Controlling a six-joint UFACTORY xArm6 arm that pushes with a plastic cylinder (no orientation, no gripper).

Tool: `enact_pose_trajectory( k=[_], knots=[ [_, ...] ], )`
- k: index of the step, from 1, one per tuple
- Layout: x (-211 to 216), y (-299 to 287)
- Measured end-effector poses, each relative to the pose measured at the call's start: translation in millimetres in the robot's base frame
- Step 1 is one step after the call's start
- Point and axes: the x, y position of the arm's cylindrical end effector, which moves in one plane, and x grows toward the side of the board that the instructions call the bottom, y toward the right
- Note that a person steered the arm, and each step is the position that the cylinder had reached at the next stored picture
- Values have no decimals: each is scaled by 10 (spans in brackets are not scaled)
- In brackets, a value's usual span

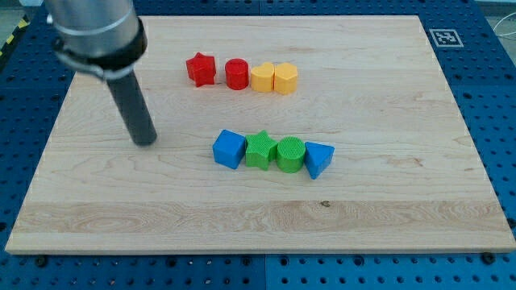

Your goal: Push the green star and green circle along with blue cube up a bit

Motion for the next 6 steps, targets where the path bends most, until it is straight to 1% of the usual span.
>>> enact_pose_trajectory(
  k=[1,3,4,6],
  knots=[
    [375,353],
    [492,1616],
    [492,1947],
    [342,1900]
  ],
)
